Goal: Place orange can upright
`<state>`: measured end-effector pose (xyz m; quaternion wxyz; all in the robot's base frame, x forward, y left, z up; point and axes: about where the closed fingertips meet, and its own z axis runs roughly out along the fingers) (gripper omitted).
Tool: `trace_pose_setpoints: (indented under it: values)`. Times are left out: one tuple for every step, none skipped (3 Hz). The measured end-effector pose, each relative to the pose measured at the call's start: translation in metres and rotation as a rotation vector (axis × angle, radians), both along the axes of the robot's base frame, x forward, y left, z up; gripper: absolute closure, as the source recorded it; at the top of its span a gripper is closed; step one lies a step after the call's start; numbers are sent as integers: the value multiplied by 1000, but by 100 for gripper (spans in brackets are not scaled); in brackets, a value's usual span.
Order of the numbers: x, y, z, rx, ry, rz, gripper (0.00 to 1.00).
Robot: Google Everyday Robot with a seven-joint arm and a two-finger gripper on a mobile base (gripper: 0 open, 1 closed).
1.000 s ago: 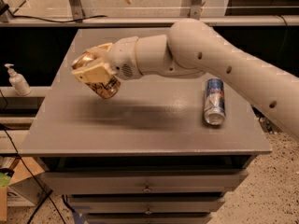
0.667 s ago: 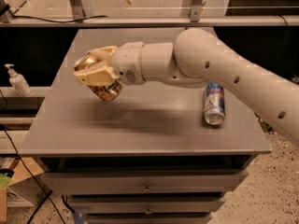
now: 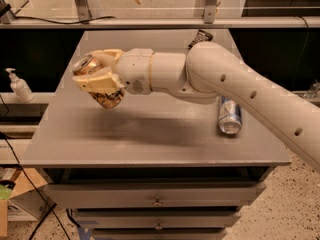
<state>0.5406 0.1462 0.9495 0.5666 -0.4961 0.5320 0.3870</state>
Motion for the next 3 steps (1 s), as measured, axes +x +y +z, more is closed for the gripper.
trace_pose_setpoints:
  values:
    - [-3, 10, 2, 5, -32, 29, 100]
    - [-7, 18, 1, 3, -50, 45, 100]
    - [-8, 19, 1, 3, -52, 47, 100]
